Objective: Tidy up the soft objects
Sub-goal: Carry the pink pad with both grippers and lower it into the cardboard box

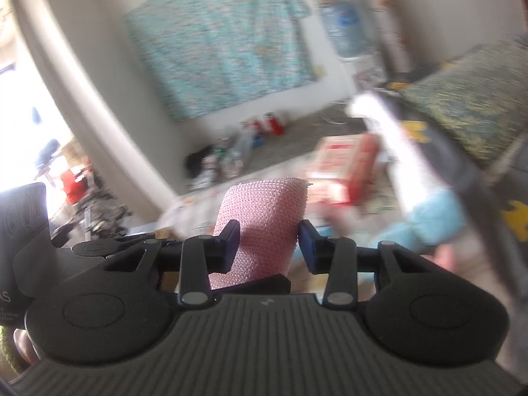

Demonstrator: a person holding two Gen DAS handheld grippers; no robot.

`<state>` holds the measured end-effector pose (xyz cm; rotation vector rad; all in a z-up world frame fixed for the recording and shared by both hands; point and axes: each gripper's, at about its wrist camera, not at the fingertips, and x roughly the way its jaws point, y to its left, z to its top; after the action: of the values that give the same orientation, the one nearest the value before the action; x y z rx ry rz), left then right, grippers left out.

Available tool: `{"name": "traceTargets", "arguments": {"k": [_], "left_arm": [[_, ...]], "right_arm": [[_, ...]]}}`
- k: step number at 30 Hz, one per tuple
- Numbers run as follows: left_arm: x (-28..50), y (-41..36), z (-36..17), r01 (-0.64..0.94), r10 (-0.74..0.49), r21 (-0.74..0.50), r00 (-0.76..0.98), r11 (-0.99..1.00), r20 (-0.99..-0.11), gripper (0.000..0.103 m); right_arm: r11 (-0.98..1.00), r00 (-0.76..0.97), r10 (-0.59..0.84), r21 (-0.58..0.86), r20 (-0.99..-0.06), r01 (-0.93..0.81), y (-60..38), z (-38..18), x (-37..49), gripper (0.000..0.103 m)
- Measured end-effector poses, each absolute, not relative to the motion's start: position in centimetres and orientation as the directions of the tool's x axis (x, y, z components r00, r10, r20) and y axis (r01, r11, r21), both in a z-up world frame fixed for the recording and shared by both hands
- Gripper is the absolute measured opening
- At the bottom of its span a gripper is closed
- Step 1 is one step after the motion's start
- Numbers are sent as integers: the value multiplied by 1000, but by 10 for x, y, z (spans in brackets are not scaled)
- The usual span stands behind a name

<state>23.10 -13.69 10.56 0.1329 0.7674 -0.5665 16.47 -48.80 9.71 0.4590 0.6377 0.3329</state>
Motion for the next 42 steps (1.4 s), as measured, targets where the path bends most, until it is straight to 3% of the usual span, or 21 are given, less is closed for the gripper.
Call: {"name": "traceTargets", "arguments": {"k": [6, 11, 20, 28, 33, 42], "left_arm": [[211, -34, 116, 346, -283, -54, 656, 937, -699, 86], [215, 55, 108, 163, -175, -88, 656, 983, -734, 85], [264, 138, 51, 33, -156, -169, 585, 985, -796, 84], [315, 150, -14, 33, -168, -178, 525, 984, -834, 84], [340, 153, -55, -1, -125, -141, 455, 990, -882, 84], [360, 158, -64, 16, -181, -196, 462, 981, -869, 87]], "right_arm": [[774, 659, 602, 533, -451, -341, -394, 115, 168, 40], [697, 518, 713, 552, -472, -457, -295, 117, 181, 40], [709, 388, 701, 531, -598, -464, -171, 99, 212, 40], [796, 456, 593, 399, -663, -455, -151, 75, 262, 41], [809, 466, 582, 416, -667, -415, -171, 66, 276, 41], [818, 474, 572, 424, -669, -389, -202, 51, 282, 42]]}}
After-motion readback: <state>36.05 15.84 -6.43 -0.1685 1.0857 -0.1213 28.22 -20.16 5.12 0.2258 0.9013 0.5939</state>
